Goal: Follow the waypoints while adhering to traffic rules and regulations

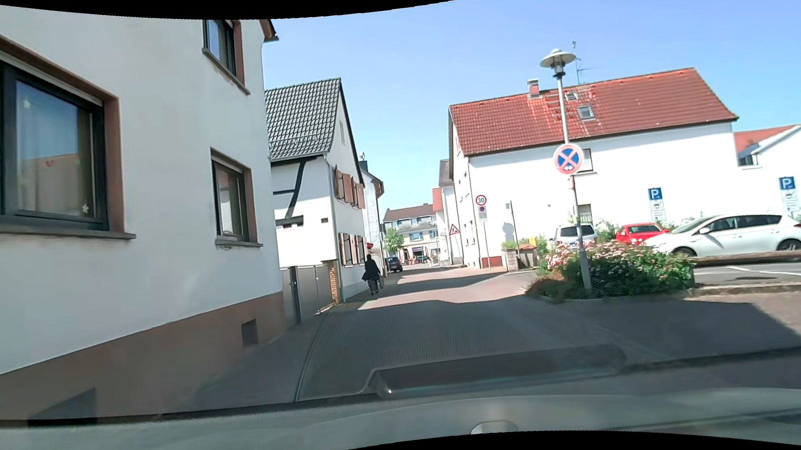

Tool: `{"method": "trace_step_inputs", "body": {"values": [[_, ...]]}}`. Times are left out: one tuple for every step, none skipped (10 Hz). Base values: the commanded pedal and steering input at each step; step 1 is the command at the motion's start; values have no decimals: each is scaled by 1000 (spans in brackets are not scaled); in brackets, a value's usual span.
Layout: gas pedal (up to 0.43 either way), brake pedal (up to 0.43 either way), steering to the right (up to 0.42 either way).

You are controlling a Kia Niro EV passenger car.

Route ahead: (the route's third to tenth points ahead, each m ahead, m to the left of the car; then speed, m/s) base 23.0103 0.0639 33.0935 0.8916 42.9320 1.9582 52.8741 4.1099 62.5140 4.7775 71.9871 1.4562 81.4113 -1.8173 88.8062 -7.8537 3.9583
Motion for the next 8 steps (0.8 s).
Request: {"method": "trace_step_inputs", "body": {"values": [[0, 0, 20], [0, 0, 14], [0, 0, 7], [0, 0, 4], [0, 0, 3], [0, 0, 2], [0, 0, 0], [0, 0, -5]]}}
